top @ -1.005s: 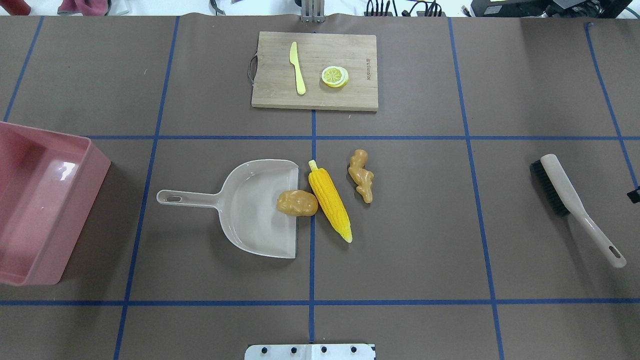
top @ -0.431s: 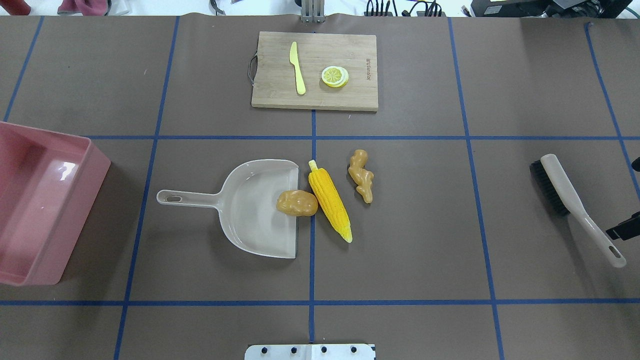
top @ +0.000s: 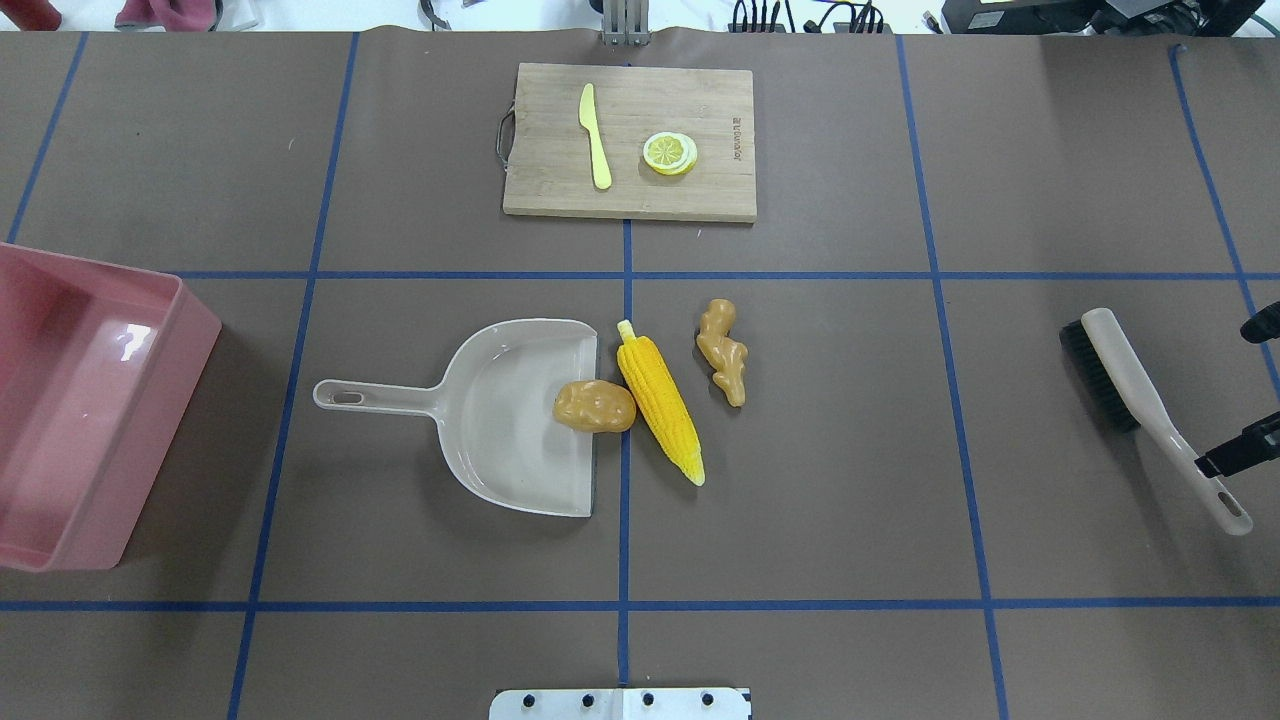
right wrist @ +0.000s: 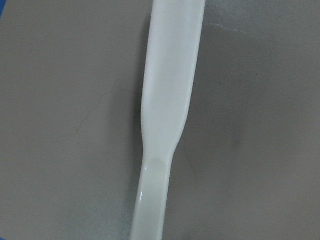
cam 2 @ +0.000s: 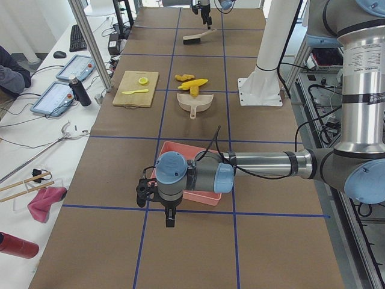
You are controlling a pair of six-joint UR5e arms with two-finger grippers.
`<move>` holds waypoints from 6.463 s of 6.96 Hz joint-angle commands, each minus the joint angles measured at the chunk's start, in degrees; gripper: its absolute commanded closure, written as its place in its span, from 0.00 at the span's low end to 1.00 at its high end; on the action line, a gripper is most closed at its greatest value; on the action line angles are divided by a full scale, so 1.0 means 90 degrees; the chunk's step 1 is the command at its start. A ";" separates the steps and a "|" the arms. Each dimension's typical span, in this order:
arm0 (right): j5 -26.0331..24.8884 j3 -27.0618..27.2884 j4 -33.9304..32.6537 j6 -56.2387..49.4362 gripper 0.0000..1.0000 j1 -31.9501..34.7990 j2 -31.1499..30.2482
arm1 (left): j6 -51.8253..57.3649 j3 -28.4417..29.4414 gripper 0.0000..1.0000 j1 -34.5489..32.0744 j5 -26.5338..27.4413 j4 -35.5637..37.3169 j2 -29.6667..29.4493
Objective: Sweep and dump trash into bin
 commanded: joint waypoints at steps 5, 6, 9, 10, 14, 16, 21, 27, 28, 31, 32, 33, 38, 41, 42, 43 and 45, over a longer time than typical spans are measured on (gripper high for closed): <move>0.0125 -0.0489 -0.0057 0.1029 0.00 -0.0863 0.0282 | 0.0060 -0.1063 0.01 0.0964 -0.0083 -0.0235 -0.0181; 0.0134 -0.0440 -0.0057 0.1042 0.00 -0.0865 0.0263 | 0.0060 -0.1056 0.01 0.1236 -0.0296 -0.0303 -0.0318; 0.0212 -0.0401 -0.0096 0.0964 0.11 -0.0623 0.0253 | 0.0079 -0.1552 0.01 0.2308 -0.0298 -0.0420 -0.1155; 0.0193 -0.0391 -0.0154 0.0954 0.40 -0.0554 0.0243 | 0.0069 -0.1535 0.01 0.3067 -0.0221 -0.1214 -0.1333; 0.0182 -0.0275 -0.0359 0.0574 1.00 -0.0029 0.0320 | 0.2256 -0.1720 0.01 0.5087 0.1273 -0.1740 -0.1979; 0.0077 0.1058 -0.2166 0.0554 1.00 0.0129 0.0814 | 0.2588 -0.1457 0.01 0.5515 0.1342 -0.1749 -0.2145; -0.2041 0.1294 -0.5164 0.1032 1.00 -0.1498 0.3851 | 0.2589 -0.1310 0.01 0.5897 0.1284 -0.1837 -0.2019; -0.2326 -0.0956 -0.5194 0.2942 1.00 -0.2952 0.5595 | 0.2559 -0.0919 0.02 0.6092 0.1333 -0.2012 -0.2282; -0.2201 -0.0977 -0.5194 0.3178 1.00 -0.3052 0.5623 | 0.2560 -0.0823 0.02 0.6112 0.1342 -0.2042 -0.2311; -0.1868 -0.0938 -0.5203 0.3307 1.00 -0.3509 0.5760 | 0.2521 -0.0763 0.02 0.6180 0.1333 -0.2255 -0.2331; -0.1790 -0.0938 -0.5184 0.3636 1.00 -0.3618 0.5896 | 0.2569 -0.0744 0.02 0.6200 0.1342 -0.2334 -0.2302; -0.1712 -0.0947 -0.5174 0.3755 1.00 -0.3784 0.6013 | 0.2550 -0.0773 0.02 0.6200 0.1342 -0.2345 -0.2282; -0.1731 -0.1113 -0.4319 0.4117 1.00 -0.3824 0.6161 | 0.2511 -0.0812 0.02 0.6190 0.1313 -0.2345 -0.2243; -0.1702 -0.1182 -0.3819 0.4516 1.00 -0.3979 0.6278 | 0.2520 -0.0851 0.08 0.6190 0.1313 -0.2325 -0.2165; -0.1701 -0.1269 -0.3430 0.4915 1.00 -0.4155 0.6278 | 0.2520 -0.0822 0.10 0.6190 0.1313 -0.2335 -0.2165; -0.1701 -0.1299 -0.3184 0.5209 1.00 -0.4292 0.6278 | 0.2530 -0.0822 0.11 0.6190 0.1313 -0.2335 -0.2155; -0.1663 -0.1289 -0.2415 0.6066 1.00 -0.4410 0.6249 | 0.2530 -0.0773 0.11 0.6190 0.1313 -0.2452 -0.2155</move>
